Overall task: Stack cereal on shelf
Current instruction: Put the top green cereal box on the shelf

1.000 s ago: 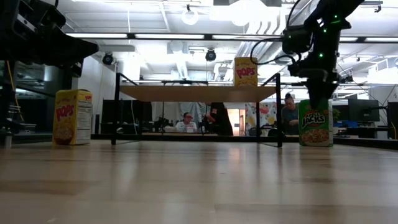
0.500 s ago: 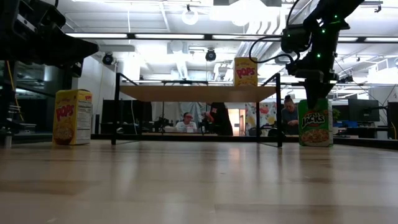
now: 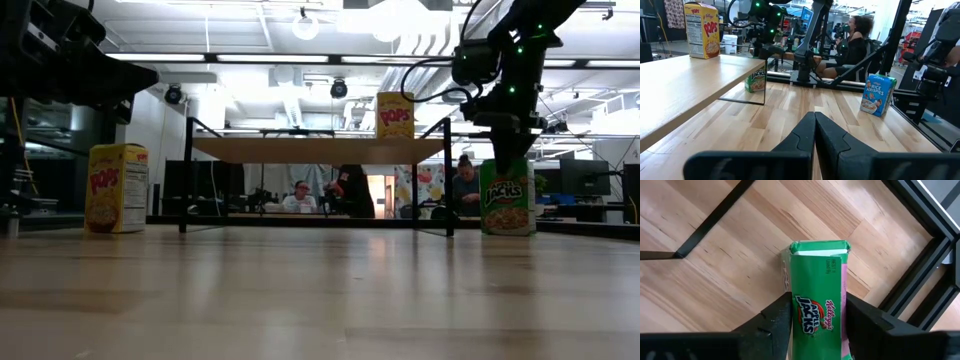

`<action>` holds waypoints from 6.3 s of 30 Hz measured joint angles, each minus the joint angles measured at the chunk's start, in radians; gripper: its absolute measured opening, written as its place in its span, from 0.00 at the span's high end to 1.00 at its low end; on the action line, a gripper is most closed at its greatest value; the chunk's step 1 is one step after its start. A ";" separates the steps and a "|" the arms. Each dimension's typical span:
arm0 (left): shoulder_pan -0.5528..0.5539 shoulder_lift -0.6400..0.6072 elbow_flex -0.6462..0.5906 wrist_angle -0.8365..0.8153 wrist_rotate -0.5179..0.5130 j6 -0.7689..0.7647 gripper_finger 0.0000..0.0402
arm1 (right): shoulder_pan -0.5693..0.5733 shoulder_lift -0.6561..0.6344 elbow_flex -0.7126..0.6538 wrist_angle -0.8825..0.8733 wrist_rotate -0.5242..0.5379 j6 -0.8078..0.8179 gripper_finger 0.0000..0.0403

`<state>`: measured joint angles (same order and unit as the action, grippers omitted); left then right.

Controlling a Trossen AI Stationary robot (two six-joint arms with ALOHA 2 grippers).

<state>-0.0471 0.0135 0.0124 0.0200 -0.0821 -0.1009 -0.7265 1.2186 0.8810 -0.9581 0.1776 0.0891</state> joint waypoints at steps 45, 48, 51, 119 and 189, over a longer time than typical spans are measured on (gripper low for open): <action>0.000 0.000 0.000 0.000 0.000 0.000 1.00 | 0.363 0.134 0.873 0.082 -0.314 -0.078 0.76; 0.000 0.000 0.000 0.000 0.000 0.000 1.00 | 0.409 0.225 0.874 0.116 -0.205 -0.124 0.76; 0.000 0.000 0.000 0.000 0.000 0.000 1.00 | 0.418 0.313 0.874 0.107 -0.127 -0.183 0.76; 0.000 0.000 0.000 0.000 0.000 0.000 1.00 | 0.273 0.483 0.887 0.011 -0.111 -0.382 0.70; 0.000 0.000 0.000 0.000 0.000 0.000 1.00 | 0.394 0.170 0.152 0.724 0.216 -0.303 1.00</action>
<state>-0.0472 0.0138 0.0123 0.0199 -0.0820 -0.1009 -0.3325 1.3884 1.0328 -0.2337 0.3935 -0.2142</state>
